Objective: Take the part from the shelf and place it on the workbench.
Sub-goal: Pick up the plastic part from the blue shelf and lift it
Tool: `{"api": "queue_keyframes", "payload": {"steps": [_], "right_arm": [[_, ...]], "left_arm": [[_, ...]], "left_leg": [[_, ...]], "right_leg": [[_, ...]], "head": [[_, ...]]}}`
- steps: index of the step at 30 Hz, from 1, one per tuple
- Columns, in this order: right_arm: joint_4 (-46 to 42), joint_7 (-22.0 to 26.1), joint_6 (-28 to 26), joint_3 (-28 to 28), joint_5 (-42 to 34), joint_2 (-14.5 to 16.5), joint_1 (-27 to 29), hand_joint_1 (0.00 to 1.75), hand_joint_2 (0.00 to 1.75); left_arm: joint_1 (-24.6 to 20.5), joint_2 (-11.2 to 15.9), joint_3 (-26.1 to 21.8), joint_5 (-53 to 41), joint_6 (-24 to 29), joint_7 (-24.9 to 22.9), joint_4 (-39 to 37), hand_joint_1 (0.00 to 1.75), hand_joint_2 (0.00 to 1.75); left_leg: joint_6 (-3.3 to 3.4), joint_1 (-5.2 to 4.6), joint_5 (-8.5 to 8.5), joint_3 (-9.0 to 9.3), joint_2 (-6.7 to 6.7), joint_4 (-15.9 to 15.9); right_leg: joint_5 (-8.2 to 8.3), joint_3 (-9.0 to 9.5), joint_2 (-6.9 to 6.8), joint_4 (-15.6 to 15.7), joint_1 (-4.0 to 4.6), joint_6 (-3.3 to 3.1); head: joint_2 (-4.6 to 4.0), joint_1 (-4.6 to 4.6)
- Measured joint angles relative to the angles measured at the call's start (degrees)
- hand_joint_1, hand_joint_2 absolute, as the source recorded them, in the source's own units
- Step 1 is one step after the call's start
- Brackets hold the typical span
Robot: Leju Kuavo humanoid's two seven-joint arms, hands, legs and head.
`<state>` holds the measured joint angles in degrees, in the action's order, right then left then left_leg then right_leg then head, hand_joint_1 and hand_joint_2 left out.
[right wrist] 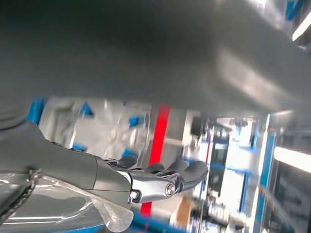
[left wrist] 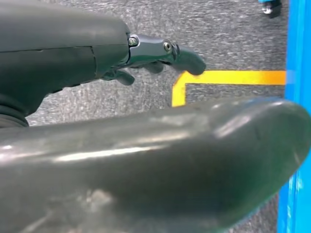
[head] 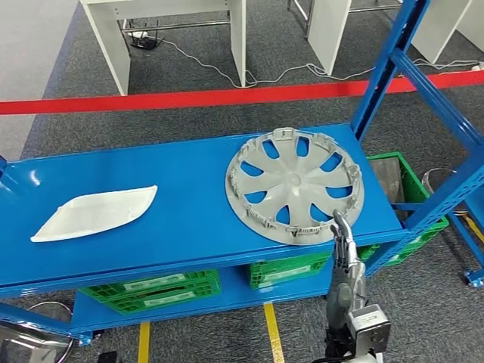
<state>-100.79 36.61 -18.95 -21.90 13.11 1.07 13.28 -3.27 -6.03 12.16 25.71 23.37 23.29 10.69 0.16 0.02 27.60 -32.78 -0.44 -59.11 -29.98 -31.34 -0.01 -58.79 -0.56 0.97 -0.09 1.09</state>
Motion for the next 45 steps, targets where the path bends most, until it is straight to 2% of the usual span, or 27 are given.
{"api": "queue_keyframes", "payload": {"steps": [2, 5, 6, 7, 8, 9, 11, 12, 14, 17, 19, 21, 22, 23, 25, 27, 28, 32, 34, 36, 37, 38, 39, 41, 42, 43, 45], "right_arm": [[0.01, 0.12, 0.68, -0.23, 0.29, 0.00, -0.30, 0.00, 1.75], [0.28, -0.02, 2.05, -0.87, 1.34, 0.00, -1.38, 0.00, 1.75], [0.59, -0.30, 2.77, -1.19, 1.97, 0.00, -1.87, 0.00, 1.75], [1.04, -0.69, 3.48, -1.56, 2.83, -0.01, -2.46, 0.00, 1.75], [1.61, -1.17, 4.16, -2.00, 3.96, -0.02, -3.24, 0.00, 1.75], [2.36, -1.88, 4.57, -2.55, 5.61, -0.03, -4.19, 0.00, 1.75], [5.44, -5.72, 3.05, -4.32, 12.54, -0.02, -7.38, 0.00, 1.75], [8.22, -8.65, 1.18, -5.63, 17.83, 0.08, -9.78, 0.00, 1.75], [15.65, -13.58, -3.35, -8.53, 27.93, 0.60, -15.05, 0.00, 1.75], [24.80, -15.67, -6.68, -11.61, 32.39, 1.95, -20.97, 0.00, 1.75], [29.09, -16.92, -7.45, -12.85, 33.33, 2.71, -24.12, 0.00, 1.75], [32.50, -18.91, -8.15, -13.65, 35.13, 2.96, -26.51, 0.00, 1.75], [34.02, -20.18, -8.62, -14.00, 36.50, 3.01, -27.41, 0.00, 1.75], [35.46, -21.61, -9.22, -14.33, 38.10, 3.05, -28.23, 0.00, 1.75], [38.27, -24.55, -10.34, -14.97, 41.80, 3.25, -29.92, 0.00, 1.75], [41.00, -26.81, -10.86, -15.46, 44.65, 3.47, -31.84, 0.00, 1.75], [42.26, -27.71, -10.90, -15.60, 45.71, 3.56, -32.79, 0.00, 1.75], [46.80, -31.37, -11.14, -15.94, 49.89, 4.11, -36.19, 0.00, 1.75], [48.39, -32.40, -11.29, -16.07, 50.98, 4.24, -37.50, 0.00, 1.75], [49.52, -33.10, -11.19, -16.14, 51.62, 4.26, -38.13, 0.00, 1.75], [49.93, -33.65, -11.04, -16.17, 52.14, 4.26, -38.19, 0.00, 1.75], [50.25, -34.36, -10.93, -16.21, 52.89, 4.26, -38.20, 0.00, 1.75], [50.50, -35.16, -10.85, -16.26, 53.74, 4.26, -38.27, 0.00, 1.75], [50.85, -36.78, -10.82, -16.32, 55.33, 4.26, -38.62, 0.00, 1.75], [51.00, -37.41, -10.82, -16.34, 55.88, 4.26, -38.86, 0.00, 1.75], [51.15, -37.91, -10.83, -16.34, 56.29, 4.26, -39.07, 0.00, 1.75], [51.34, -38.41, -10.84, -16.34, 56.70, 4.26, -39.35, 0.00, 1.75]], "left_arm": [[-0.01, 0.03, 0.19, -0.37, -0.01, -0.13, 0.00, 0.00, 0.00], [-0.18, 0.07, 0.69, -1.21, -0.17, -0.89, 0.00, 0.00, 0.00], [-0.19, 0.06, 0.91, -1.54, -0.26, -1.27, 0.00, 0.00, 0.00], [-0.19, 0.05, 1.15, -1.90, -0.33, -1.63, 0.00, 0.00, 0.00], [-0.21, 0.04, 1.42, -2.28, -0.38, -1.97, 0.00, 0.00, 0.00], [-0.27, 0.02, 1.71, -2.66, -0.44, -2.38, 0.00, 0.00, 0.00], [-0.56, -0.07, 2.56, -4.05, -0.78, -3.66, 0.00, 0.00, 0.00], [-0.88, -0.15, 3.15, -4.89, -1.01, -4.57, 0.00, 0.00, 0.00], [-1.79, -0.38, 4.46, -6.44, -1.37, -6.23, 0.00, 0.00, 0.00], [-2.98, -0.65, 6.02, -7.72, -1.60, -7.55, 0.00, 0.00, 0.00], [-3.38, -0.69, 6.79, -8.26, -1.83, -8.03, 0.00, 0.00, 0.00], [-3.53, -0.75, 7.40, -8.67, -2.05, -8.30, 0.00, 0.00, 0.00], [-3.54, -0.78, 7.65, -8.84, -2.14, -8.52, 0.00, 0.00, 0.00], [-3.55, -0.80, 7.86, -9.03, -2.22, -8.74, 0.00, 0.00, 0.00], [-3.69, -0.81, 8.18, -9.53, -2.37, -9.20, 0.00, 0.00, 0.00], [-4.00, -0.81, 8.52, -10.10, -2.56, -9.51, 0.00, 0.00, 0.00], [-4.17, -0.83, 8.73, -10.36, -2.66, -9.70, 0.00, 0.00, 0.00], [-4.48, -1.09, 9.37, -11.19, -2.97, -10.14, 0.00, 0.00, 0.00], [-4.72, -1.25, 9.45, -11.40, -3.00, -10.18, 0.00, 0.00, 0.00], [-4.83, -1.33, 9.46, -11.50, -3.01, -10.18, 0.00, 0.00, 0.00], [-4.81, -1.34, 9.46, -11.58, -3.02, -10.19, 0.00, 0.00, 0.00], [-4.78, -1.34, 9.46, -11.69, -3.03, -10.19, 0.00, 0.00, 0.00], [-4.77, -1.35, 9.46, -11.81, -3.07, -10.19, 0.00, 0.00, 0.00], [-4.80, -1.40, 9.46, -11.98, -3.15, -10.20, 0.00, 0.00, 0.00], [-4.83, -1.42, 9.46, -12.00, -3.19, -10.20, 0.00, 0.00, 0.00], [-4.85, -1.44, 9.46, -12.00, -3.20, -10.20, 0.00, 0.00, 0.00], [-4.85, -1.47, 9.46, -12.01, -3.21, -10.20, 0.00, 0.00, 0.00]], "left_leg": [[0.70, 0.18, -0.25, 0.22, 0.03, 0.58], [1.43, 0.22, -0.27, 0.36, 0.13, 0.89], [1.51, 0.17, -0.20, 0.37, 0.15, 0.88], [1.55, 0.13, -0.13, 0.44, 0.16, 0.86], [1.56, 0.11, -0.04, 0.55, 0.15, 0.84], [1.50, 0.09, 0.08, 0.75, 0.13, 0.83], [1.16, -0.02, 0.43, 1.05, 0.11, 0.73], [0.89, -0.12, 0.52, 0.99, 0.13, 0.63], [0.32, -0.28, 0.44, 0.67, 0.23, 0.52], [-0.56, -0.20, 1.09, 0.23, 0.22, -0.44], [-1.26, 0.00, 3.62, -2.12, 0.22, -5.37], [-1.76, 0.28, 6.29, -6.00, 0.23, -12.70], [-1.89, 0.39, 6.45, -7.33, 0.23, -14.85], [-1.94, 0.48, 5.49, -7.77, 0.24, -15.03], [-1.77, 0.60, 0.89, -5.76, 0.24, -9.29], [-1.33, 0.44, -2.12, -3.06, 0.24, -2.61], [-1.06, 0.33, -2.43, -2.41, 0.24, -0.83], [0.19, 0.35, -2.09, -2.06, 0.19, 0.50], [0.82, 0.49, -2.19, -1.78, 0.22, 0.81], [1.22, 0.41, -2.10, -1.73, 0.22, 0.78], [1.32, 0.37, -2.03, -1.67, 0.21, 0.77], [1.39, 0.34, -1.94, -1.57, 0.18, 0.75], [1.40, 0.33, -1.83, -1.41, 0.13, 0.74], [1.19, 0.29, -1.48, -0.97, 0.03, 0.71], [0.98, 0.18, -1.31, -0.89, -0.01, 0.59], [0.71, 0.08, -1.22, -0.93, -0.02, 0.49], [0.13, -0.05, -1.20, -1.07, 0.01, 0.42]], "right_leg": [[-0.95, -0.72, -0.01, -1.16, -0.06, 0.54], [-5.33, -5.76, 0.01, -10.69, -0.09, 0.99], [-6.26, -7.64, 0.01, -14.01, -0.09, 1.07], [-6.15, -8.76, 0.01, -15.62, -0.09, 1.10], [-4.93, -8.88, 0.00, -15.16, -0.09, 1.06], [-2.78, -7.90, 0.00, -12.52, -0.09, 0.94], [1.14, -4.53, 0.05, -4.93, -0.02, 0.53], [2.05, -3.23, 0.12, -2.16, 0.03, 0.26], [2.06, -2.42, 0.28, -0.39, 0.19, -0.19], [2.20, -2.26, 0.17, 0.07, -0.12, -1.00], [2.21, -2.01, 0.03, 0.24, -0.35, -1.48], [2.05, -1.91, -0.04, 0.24, -0.36, -1.73], [1.96, -1.82, -0.04, 0.23, -0.36, -1.77], [1.86, -1.69, -0.01, 0.23, -0.36, -1.77], [1.56, -1.20, 0.09, 0.22, -0.37, -1.60], [1.23, -0.96, 0.14, 0.16, -0.17, -1.17], [1.17, -1.04, 0.13, 0.14, -0.08, -0.90], [0.56, -1.72, -0.04, -0.34, -0.12, 0.35], [-1.79, -4.00, -0.03, -4.75, -0.14, 0.71], [-4.54, -8.04, 0.00, -12.36, -0.11, 0.85], [-4.93, -9.73, -0.01, -15.08, -0.12, 0.88], [-4.21, -10.55, -0.01, -15.80, -0.11, 0.87], [-2.45, -10.27, -0.01, -14.28, -0.11, 0.78], [2.01, -7.30, -0.02, -6.94, -0.07, 0.41], [3.26, -5.65, -0.01, -3.42, -0.01, 0.18], [3.80, -4.54, 0.04, -1.17, 0.05, -0.04], [3.49, -3.88, 0.20, -0.02, 0.18, -0.44]], "head": [[0.00, 0.16], [0.00, 0.48], [0.00, 0.50], [0.00, 0.50], [0.00, 0.51], [0.00, 0.51], [0.00, 0.52], [0.00, 0.50], [0.00, 0.40], [0.00, 0.21], [0.00, -0.15], [0.00, -0.31], [0.00, -0.30], [0.00, -0.32], [0.00, -0.32], [0.00, -0.34], [0.00, -0.33], [0.00, -0.25], [0.00, -0.13], [0.00, -0.07], [0.00, -0.09], [0.00, -0.07], [0.00, -0.07], [0.00, -0.08], [0.00, -0.08], [0.00, -0.13], [0.00, -0.14]]}}
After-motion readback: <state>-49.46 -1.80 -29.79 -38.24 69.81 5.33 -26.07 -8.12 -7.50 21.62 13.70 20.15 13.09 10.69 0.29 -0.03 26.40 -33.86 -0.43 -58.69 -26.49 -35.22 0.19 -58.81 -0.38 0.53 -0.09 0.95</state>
